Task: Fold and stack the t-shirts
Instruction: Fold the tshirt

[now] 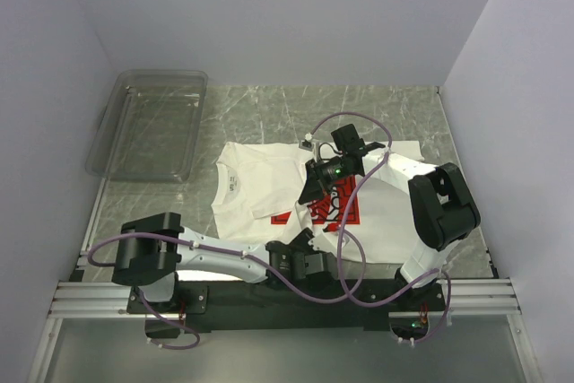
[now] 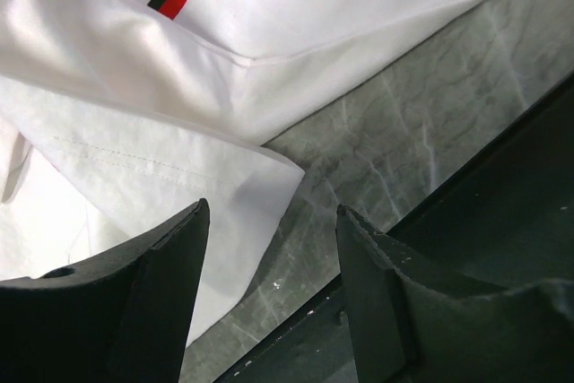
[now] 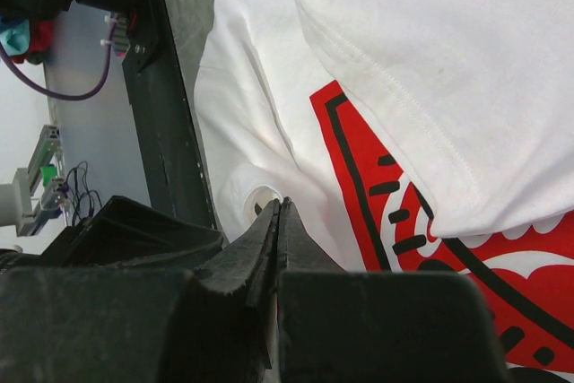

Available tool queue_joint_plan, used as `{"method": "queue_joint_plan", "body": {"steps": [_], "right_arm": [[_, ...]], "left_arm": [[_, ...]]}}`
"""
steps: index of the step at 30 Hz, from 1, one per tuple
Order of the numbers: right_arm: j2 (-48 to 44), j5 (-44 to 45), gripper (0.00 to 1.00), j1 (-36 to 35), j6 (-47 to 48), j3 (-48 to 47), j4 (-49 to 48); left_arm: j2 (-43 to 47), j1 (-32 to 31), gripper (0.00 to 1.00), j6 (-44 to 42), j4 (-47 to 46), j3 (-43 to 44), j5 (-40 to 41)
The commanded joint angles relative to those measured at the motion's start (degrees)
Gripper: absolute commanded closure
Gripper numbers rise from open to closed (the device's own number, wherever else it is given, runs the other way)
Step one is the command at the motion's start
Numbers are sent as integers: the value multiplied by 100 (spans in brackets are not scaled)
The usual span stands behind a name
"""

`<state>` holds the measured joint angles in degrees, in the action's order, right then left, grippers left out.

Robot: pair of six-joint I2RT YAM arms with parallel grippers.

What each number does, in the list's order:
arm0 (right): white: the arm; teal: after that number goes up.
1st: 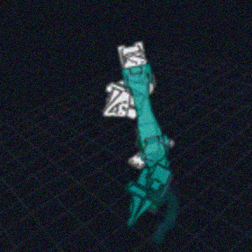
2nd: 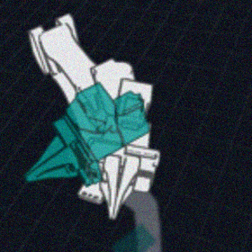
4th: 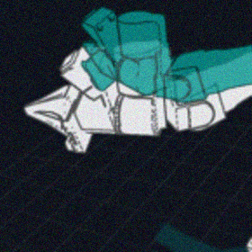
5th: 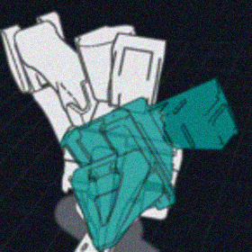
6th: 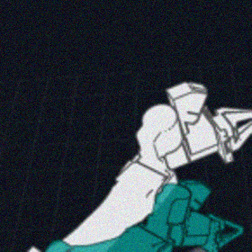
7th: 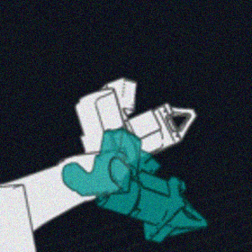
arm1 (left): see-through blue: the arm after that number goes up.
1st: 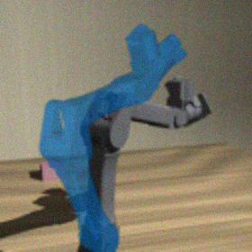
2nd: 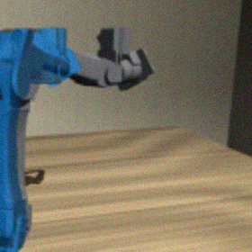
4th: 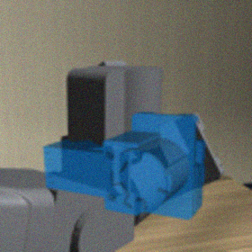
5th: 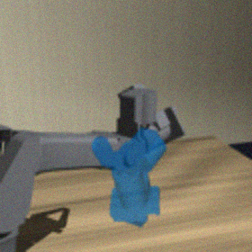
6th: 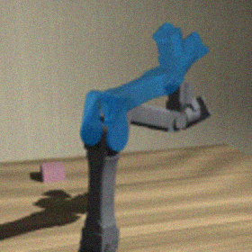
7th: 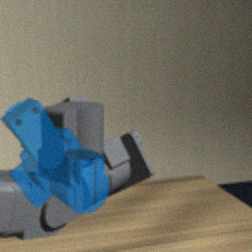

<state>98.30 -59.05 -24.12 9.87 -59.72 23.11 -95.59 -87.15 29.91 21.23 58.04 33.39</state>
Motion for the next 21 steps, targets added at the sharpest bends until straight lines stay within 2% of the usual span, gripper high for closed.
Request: {"method": "queue_joint_plan", "body": {"steps": [1, 8, 12, 13, 14, 17, 21], "right_arm": [[14, -90, 100, 21, -3, -189, -61], [40, -63, 100, 21, 6, -189, -44], [31, -54, 100, 21, 6, -189, -35], [22, -63, 100, 30, 6, -180, -35], [14, -63, 100, 30, 6, -180, -26], [-13, -63, 100, 39, 41, -171, 9], [-57, 24, 100, 30, 243, -232, 202]], "left_arm": [[-196, -82, 36, 173, 127, 208, 265], [-530, -100, 40, 199, 144, 277, 361], [-767, -109, 56, 296, 337, 427, 607], [-777, -126, 66, 313, 364, 453, 642], [-777, -135, 70, 331, 381, 454, 712], [-593, -214, 82, 366, 373, 410, 836], [178, -249, 99, 436, 320, 173, 863]]}}
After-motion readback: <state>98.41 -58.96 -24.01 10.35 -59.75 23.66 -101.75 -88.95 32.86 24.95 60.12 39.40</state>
